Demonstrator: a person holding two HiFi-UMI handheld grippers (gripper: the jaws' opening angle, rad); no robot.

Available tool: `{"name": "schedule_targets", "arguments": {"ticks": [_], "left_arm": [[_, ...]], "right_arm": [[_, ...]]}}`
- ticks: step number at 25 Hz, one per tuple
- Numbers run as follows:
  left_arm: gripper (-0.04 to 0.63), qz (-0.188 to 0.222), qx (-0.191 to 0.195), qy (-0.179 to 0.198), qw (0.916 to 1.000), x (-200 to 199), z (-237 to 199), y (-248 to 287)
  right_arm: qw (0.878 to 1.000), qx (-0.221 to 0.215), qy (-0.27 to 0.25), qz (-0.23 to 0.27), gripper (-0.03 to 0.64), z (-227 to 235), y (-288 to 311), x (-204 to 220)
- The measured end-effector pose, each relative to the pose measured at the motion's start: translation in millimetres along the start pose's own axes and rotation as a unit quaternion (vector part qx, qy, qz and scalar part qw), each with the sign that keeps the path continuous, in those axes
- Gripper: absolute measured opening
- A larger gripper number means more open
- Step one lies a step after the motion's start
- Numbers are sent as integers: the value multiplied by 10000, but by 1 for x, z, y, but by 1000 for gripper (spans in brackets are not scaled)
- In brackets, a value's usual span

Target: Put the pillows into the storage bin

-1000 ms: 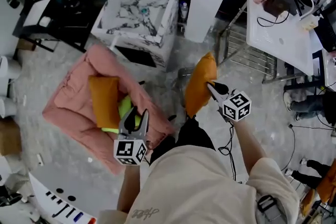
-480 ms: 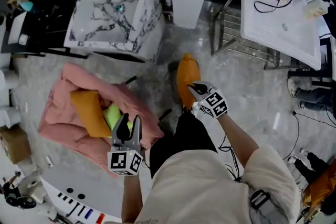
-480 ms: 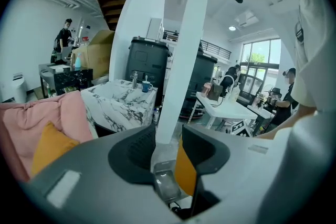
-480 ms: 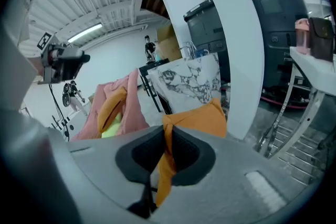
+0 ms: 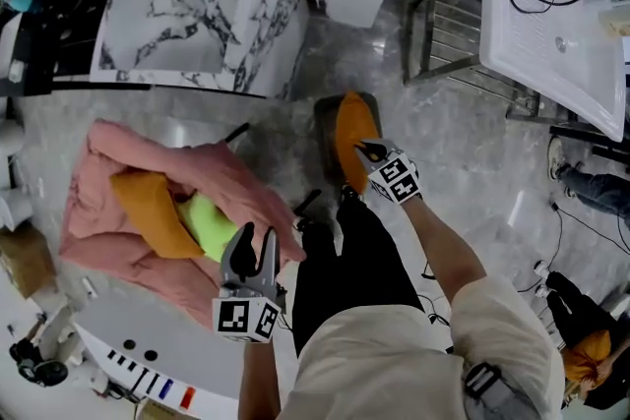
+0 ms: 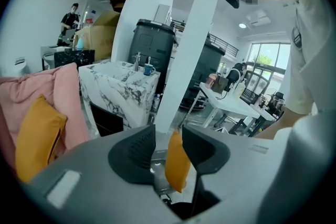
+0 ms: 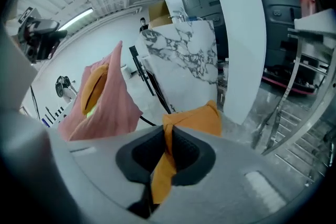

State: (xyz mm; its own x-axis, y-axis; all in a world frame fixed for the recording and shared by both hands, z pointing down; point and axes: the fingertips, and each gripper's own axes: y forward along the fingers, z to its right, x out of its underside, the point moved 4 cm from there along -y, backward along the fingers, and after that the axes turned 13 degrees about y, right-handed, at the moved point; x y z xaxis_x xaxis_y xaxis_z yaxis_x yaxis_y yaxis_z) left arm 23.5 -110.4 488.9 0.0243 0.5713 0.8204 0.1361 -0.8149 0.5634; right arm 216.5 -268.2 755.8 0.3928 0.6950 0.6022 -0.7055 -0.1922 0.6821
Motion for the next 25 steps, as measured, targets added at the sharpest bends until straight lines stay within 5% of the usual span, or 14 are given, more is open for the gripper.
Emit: {"name": "schedule_targets", "arguments": {"ticks": [8,12,17,20,25], "left_arm": [[161,-512,-36,-206,9985,51,-5,12],[161,-704,-78,-263,9971,73,-15,25],[161,-856,-144,-346,9956,98,-25,42],[161,-912,-163,-427,9948,111,-27,50],[160,-948,-80,-455,9944,118,-24,56]], "right_arm": [[9994,-140,-128,-302,20,30,87,25],[9992,-167,-358,4,20,43,139,16],[9886,-138,-1387,566,20,39,179,14],[9825,-140,-1832,316,21,40,201,56],[9949,283,-740,-621,26,69,223,135]]}}
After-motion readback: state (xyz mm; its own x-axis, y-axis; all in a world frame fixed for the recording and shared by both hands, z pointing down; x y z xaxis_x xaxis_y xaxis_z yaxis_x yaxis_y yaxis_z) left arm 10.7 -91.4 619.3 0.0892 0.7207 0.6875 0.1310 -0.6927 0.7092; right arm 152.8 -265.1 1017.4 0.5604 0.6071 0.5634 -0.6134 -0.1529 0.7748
